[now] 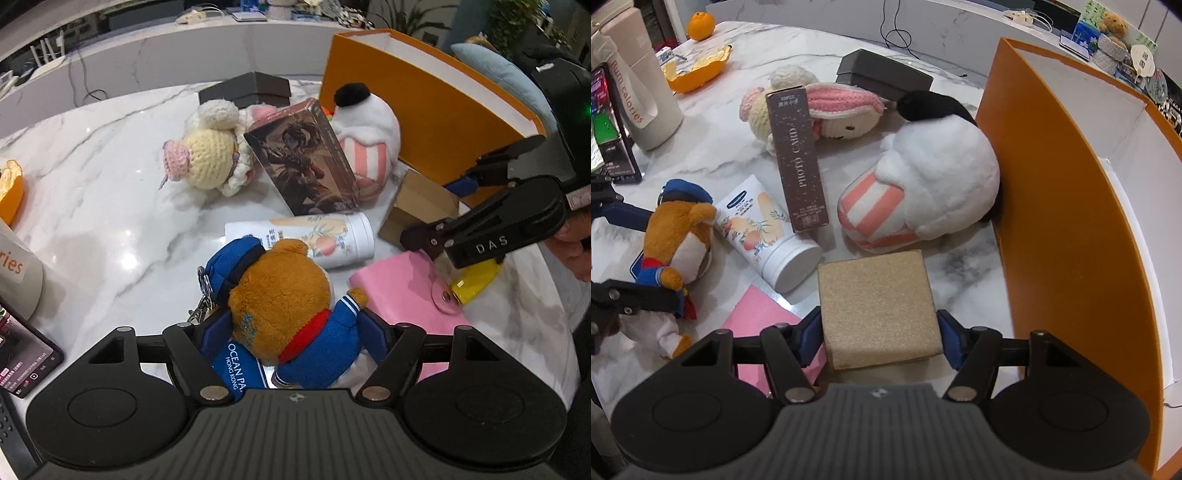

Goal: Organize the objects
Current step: 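Grasp the small brown cardboard box with the right gripper, then carry the teddy bear with the left gripper while the right carries the cardboard box to the orange box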

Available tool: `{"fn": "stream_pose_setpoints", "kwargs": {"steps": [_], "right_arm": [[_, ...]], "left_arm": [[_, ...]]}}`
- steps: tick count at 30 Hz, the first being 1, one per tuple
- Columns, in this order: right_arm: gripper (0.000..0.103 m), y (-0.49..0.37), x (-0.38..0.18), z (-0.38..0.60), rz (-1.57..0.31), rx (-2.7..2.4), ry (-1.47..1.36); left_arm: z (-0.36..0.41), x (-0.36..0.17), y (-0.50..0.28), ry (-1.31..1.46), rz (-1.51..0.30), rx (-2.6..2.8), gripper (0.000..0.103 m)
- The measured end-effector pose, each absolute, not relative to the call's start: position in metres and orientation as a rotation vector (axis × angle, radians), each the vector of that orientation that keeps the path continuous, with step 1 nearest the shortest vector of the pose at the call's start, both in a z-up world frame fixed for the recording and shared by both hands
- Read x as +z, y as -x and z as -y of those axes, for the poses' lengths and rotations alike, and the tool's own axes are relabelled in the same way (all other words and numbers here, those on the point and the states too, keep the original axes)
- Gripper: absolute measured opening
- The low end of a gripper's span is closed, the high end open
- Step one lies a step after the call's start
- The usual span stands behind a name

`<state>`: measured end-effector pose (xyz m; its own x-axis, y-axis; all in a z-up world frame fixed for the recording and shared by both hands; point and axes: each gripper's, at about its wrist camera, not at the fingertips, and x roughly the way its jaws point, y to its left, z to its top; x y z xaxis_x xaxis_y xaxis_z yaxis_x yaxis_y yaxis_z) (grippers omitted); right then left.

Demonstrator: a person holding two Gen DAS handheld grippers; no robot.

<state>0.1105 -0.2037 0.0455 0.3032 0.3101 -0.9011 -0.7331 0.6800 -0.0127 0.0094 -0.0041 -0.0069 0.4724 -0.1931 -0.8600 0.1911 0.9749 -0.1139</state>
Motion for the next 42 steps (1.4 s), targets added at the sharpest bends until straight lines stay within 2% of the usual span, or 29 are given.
{"fn": "stream_pose_setpoints", "kwargs": {"steps": [8,16,42], "right_arm": [[0.064,-0.107,0.035,0.196,-1.042,0.711,0.509],[0.061,-0.107,0.039,0.198,-1.031,0.718,0.502],[0.061,-0.104,0.144,0.253,-0.803,0.716,0.341]], "left_arm": [[0.012,-0.019,-0.009,-0.001,-1.040,-0.154,0.087],[0.002,-0.017,-0.006,0.055,-1.035,-0.159,0.076],[0.027,0.060,0.020,-0.034,-0.950,-0.116,0.075]]}}
